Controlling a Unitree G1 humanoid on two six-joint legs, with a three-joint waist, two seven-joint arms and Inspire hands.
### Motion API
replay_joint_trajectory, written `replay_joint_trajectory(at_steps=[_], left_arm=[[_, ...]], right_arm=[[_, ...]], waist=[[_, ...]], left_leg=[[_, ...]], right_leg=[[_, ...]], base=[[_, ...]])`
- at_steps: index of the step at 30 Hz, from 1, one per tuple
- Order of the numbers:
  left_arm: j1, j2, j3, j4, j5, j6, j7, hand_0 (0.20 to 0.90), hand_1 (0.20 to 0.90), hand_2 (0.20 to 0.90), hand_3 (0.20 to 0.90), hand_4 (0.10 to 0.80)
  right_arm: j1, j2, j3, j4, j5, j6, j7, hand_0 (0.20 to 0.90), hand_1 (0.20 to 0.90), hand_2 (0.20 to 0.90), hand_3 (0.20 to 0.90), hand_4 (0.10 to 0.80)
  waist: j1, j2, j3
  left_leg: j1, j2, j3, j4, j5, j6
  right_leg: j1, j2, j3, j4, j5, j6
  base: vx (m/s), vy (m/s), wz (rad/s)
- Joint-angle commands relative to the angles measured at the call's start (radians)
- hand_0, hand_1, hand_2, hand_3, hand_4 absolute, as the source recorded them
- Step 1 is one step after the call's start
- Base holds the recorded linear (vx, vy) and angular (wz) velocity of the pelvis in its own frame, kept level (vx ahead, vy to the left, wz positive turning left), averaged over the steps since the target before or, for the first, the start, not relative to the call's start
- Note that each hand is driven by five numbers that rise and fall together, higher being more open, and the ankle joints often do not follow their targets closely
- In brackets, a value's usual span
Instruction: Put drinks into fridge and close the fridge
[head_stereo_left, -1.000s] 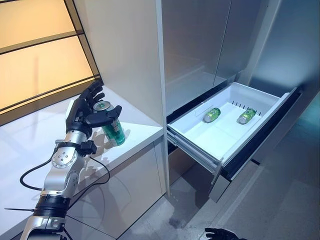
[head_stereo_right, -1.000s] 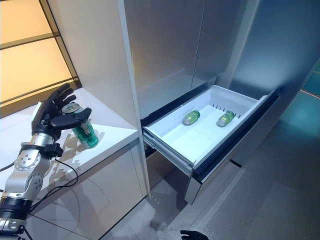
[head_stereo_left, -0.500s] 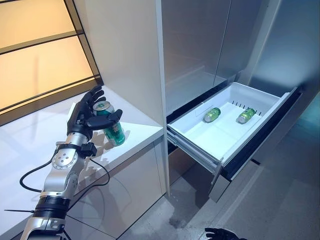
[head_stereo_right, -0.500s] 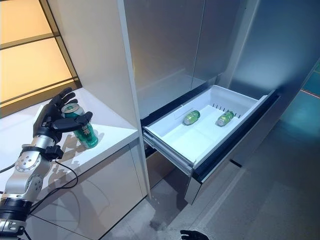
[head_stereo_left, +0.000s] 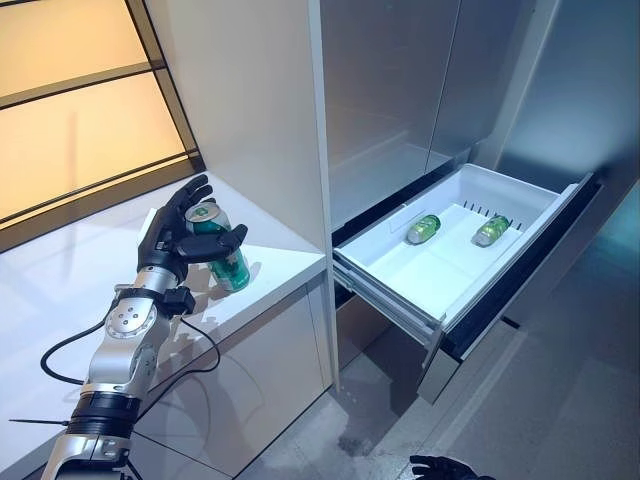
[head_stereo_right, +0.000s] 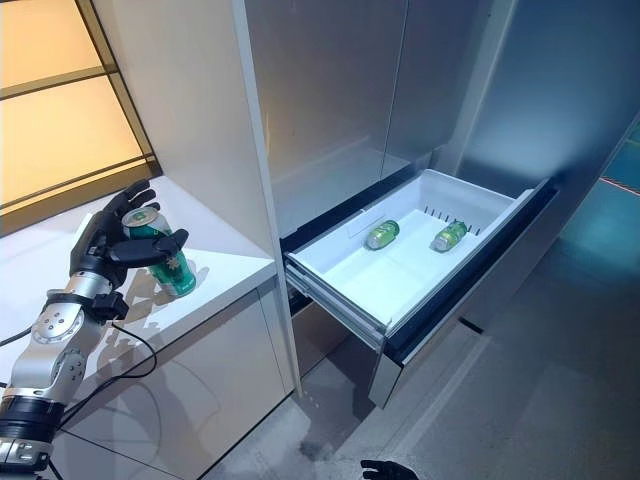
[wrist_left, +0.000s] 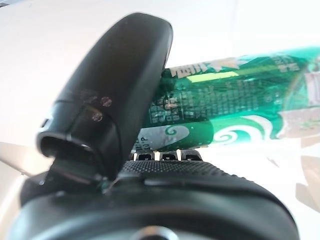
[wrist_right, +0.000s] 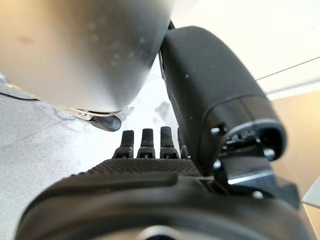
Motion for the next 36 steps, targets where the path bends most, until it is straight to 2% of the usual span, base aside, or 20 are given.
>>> replay_joint_trajectory(at_steps=[1, 8, 9, 10, 11, 12, 13, 23, 27, 29, 33, 36], left_arm=[[-0.122, 0.029, 0.059, 0.012, -0.007, -0.087, -0.006, 0.900, 0.900, 0.900, 0.900, 0.800], [-0.128, 0.029, 0.053, 0.009, -0.031, -0.087, -0.004, 0.900, 0.900, 0.900, 0.900, 0.800], [-0.128, 0.025, 0.054, 0.009, -0.036, -0.090, -0.010, 0.841, 0.841, 0.841, 0.831, 0.731], [-0.127, 0.021, 0.053, 0.008, -0.038, -0.092, -0.013, 0.580, 0.580, 0.580, 0.527, 0.427], [-0.128, 0.019, 0.052, 0.008, -0.041, -0.093, -0.014, 0.502, 0.502, 0.502, 0.436, 0.336], [-0.129, 0.015, 0.050, 0.008, -0.044, -0.096, -0.017, 0.321, 0.321, 0.321, 0.225, 0.125], [-0.129, 0.012, 0.049, 0.006, -0.046, -0.097, -0.021, 0.300, 0.300, 0.300, 0.200, 0.100], [-0.136, -0.007, 0.032, -0.008, -0.139, -0.093, -0.083, 0.300, 0.300, 0.300, 0.200, 0.100], [-0.143, -0.010, 0.019, -0.027, -0.160, -0.100, -0.108, 0.300, 0.300, 0.300, 0.200, 0.100], [-0.149, -0.012, 0.006, -0.050, -0.162, -0.111, -0.120, 0.300, 0.300, 0.300, 0.200, 0.100], [-0.166, -0.015, -0.013, -0.101, -0.199, -0.140, -0.158, 0.300, 0.300, 0.300, 0.200, 0.100], [-0.167, -0.033, -0.034, -0.169, -0.233, -0.175, -0.211, 0.300, 0.300, 0.300, 0.200, 0.100]], right_arm=[[0.002, -0.028, 0.019, 0.030, -0.019, -0.006, 0.022, 0.900, 0.900, 0.900, 0.900, 0.800], [0.001, -0.028, 0.018, 0.035, -0.017, -0.008, 0.023, 0.900, 0.900, 0.900, 0.900, 0.800], [0.001, -0.028, 0.017, 0.036, -0.019, -0.008, 0.023, 0.900, 0.900, 0.900, 0.900, 0.800], [0.001, -0.027, 0.018, 0.037, -0.019, -0.010, 0.022, 0.900, 0.900, 0.900, 0.900, 0.800], [0.001, -0.026, 0.017, 0.039, -0.020, -0.012, 0.022, 0.900, 0.900, 0.900, 0.900, 0.800], [0.000, -0.025, 0.018, 0.041, -0.019, -0.013, 0.020, 0.900, 0.900, 0.900, 0.900, 0.800], [0.000, -0.025, 0.018, 0.042, -0.019, -0.014, 0.020, 0.900, 0.900, 0.900, 0.900, 0.800], [-0.002, -0.029, 0.021, 0.037, -0.020, -0.017, 0.023, 0.900, 0.900, 0.900, 0.900, 0.800], [-0.009, -0.032, 0.020, 0.027, 0.000, -0.052, 0.021, 0.900, 0.900, 0.900, 0.900, 0.800], [-0.019, -0.035, 0.022, 0.006, 0.001, -0.105, 0.007, 0.900, 0.900, 0.900, 0.900, 0.800], [-0.036, -0.054, 0.051, -0.143, -0.007, -0.205, -0.025, 0.900, 0.900, 0.900, 0.900, 0.800], [-0.028, -0.062, 0.075, -0.428, 0.052, -0.197, -0.041, 0.900, 0.900, 0.900, 0.900, 0.800]], waist=[[-0.012, -0.005, -0.011], [-0.014, -0.004, -0.011], [-0.014, -0.004, -0.012], [-0.014, -0.004, -0.011], [-0.014, -0.004, -0.011], [-0.014, -0.003, -0.011], [-0.015, -0.003, -0.011], [-0.019, -0.004, -0.008], [-0.019, -0.003, -0.007], [-0.018, -0.004, -0.007], [-0.020, -0.006, -0.005], [-0.030, -0.009, -0.003]], left_leg=[[0.029, -0.028, 0.011, 0.015, -0.091, 0.000], [0.029, -0.029, 0.013, 0.014, -0.091, 0.000], [0.029, -0.028, 0.013, 0.014, -0.091, 0.000], [0.028, -0.028, 0.013, 0.015, -0.091, 0.000], [0.028, -0.028, 0.014, 0.015, -0.091, -0.001], [0.029, -0.028, 0.014, 0.014, -0.091, -0.001], [0.029, -0.027, 0.014, 0.014, -0.091, -0.001], [0.033, -0.028, 0.014, 0.015, -0.092, 0.000], [0.033, -0.029, 0.014, 0.015, -0.092, 0.001], [0.034, -0.029, 0.014, 0.016, -0.093, 0.002], [0.035, -0.028, 0.012, 0.015, -0.091, 0.003], [0.033, -0.026, 0.013, 0.015, -0.088, 0.004]], right_leg=[[-0.032, 0.005, 0.037, 0.090, -0.095, 0.064], [-0.032, 0.006, 0.039, 0.090, -0.095, 0.063], [-0.032, 0.006, 0.039, 0.090, -0.095, 0.063], [-0.031, 0.006, 0.038, 0.089, -0.095, 0.063], [-0.031, 0.006, 0.038, 0.089, -0.095, 0.063], [-0.032, 0.005, 0.038, 0.090, -0.096, 0.064], [-0.033, 0.005, 0.038, 0.090, -0.096, 0.063], [-0.030, 0.006, 0.041, 0.092, -0.096, 0.062], [-0.029, 0.006, 0.040, 0.093, -0.096, 0.062], [-0.029, 0.006, 0.040, 0.094, -0.095, 0.061], [-0.029, 0.004, 0.039, 0.093, -0.091, 0.061], [-0.031, 0.001, 0.038, 0.095, -0.090, 0.061]], base=[[0.000, 0.000, 0.00], [0.000, 0.000, 0.00], [0.000, 0.000, 0.00], [0.000, 0.000, 0.00], [0.000, 0.000, 0.00], [0.000, 0.000, 0.00], [0.000, 0.000, 0.00], [0.000, 0.000, 0.00], [0.000, 0.000, 0.00], [0.000, 0.000, 0.00], [0.000, 0.000, 0.00], [-0.003, -0.003, -0.01]])
